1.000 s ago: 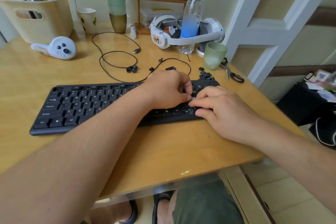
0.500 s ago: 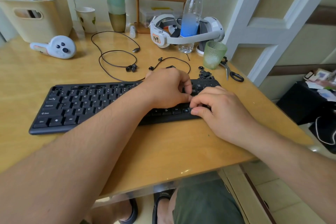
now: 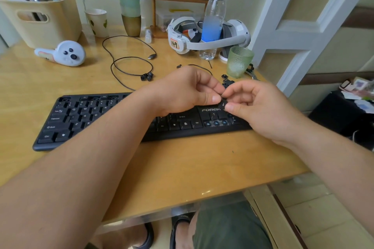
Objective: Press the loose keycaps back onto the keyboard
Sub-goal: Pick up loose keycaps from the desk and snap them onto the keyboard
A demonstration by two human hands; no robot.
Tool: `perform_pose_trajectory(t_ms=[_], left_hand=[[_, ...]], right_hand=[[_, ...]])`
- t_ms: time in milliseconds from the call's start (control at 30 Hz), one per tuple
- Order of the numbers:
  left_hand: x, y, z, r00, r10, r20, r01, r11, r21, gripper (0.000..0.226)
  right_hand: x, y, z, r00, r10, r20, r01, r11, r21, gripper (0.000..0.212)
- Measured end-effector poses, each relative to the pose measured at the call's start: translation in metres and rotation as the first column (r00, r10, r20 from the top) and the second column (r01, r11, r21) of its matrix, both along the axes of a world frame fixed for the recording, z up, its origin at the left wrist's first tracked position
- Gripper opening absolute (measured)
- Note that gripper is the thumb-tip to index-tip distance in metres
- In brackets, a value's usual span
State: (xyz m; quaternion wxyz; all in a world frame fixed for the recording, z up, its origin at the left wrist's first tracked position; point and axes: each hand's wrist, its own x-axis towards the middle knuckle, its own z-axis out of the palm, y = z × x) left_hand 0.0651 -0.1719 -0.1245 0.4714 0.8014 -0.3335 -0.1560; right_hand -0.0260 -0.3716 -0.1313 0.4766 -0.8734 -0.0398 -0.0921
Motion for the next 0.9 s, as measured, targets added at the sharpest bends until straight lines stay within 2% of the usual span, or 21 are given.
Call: perform_pose_trajectory(t_ms=[233,333,433,533,600,700,900], left_hand=[[-0.001,0.001,0.002,1.0,-0.004,-0.016,0.004,1.0,0.004,0.018],[-0.002,0.0,0.001,1.0,-0.007,-0.018,0.007,1.0,0.003,0.02],[-0.002,0.001,0.001,0.999,-0.003,-0.051,0.001,1.0,-0.024,0.02],[-0.003,0.002,0.002,0.997,-0.001,-0.075,-0.001,1.0,-0.03,0.022],[-0.003,0.001,0.002,0.996,0.013,-0.087,-0.017,0.999,-0.039,0.025],[-0.002,0.0,0.001,0.996,0.028,-0.088,-0.031,0.999,-0.035,0.028],[-0.003,-0.002,0.0,0.996,0.03,-0.089,-0.031,0.999,-0.01,0.035]], right_hand=[[-0.001,0.002,0.0,0.989,-0.05,0.137,0.051,0.999,-0.001,0.026],[0.002,0.005,-0.001,0.981,-0.077,0.181,0.068,0.996,0.055,0.027],[0.004,0.008,-0.004,0.976,-0.096,0.194,0.072,0.989,0.13,0.028],[0.004,0.006,-0.006,0.977,-0.09,0.192,0.064,0.988,0.14,0.032],[0.002,0.001,-0.007,0.977,-0.063,0.206,0.05,0.997,0.063,0.037],[-0.003,-0.004,-0.006,0.963,0.006,0.269,0.045,0.982,-0.184,0.038],[-0.005,-0.005,-0.003,0.888,0.13,0.441,0.131,0.849,-0.513,0.022]])
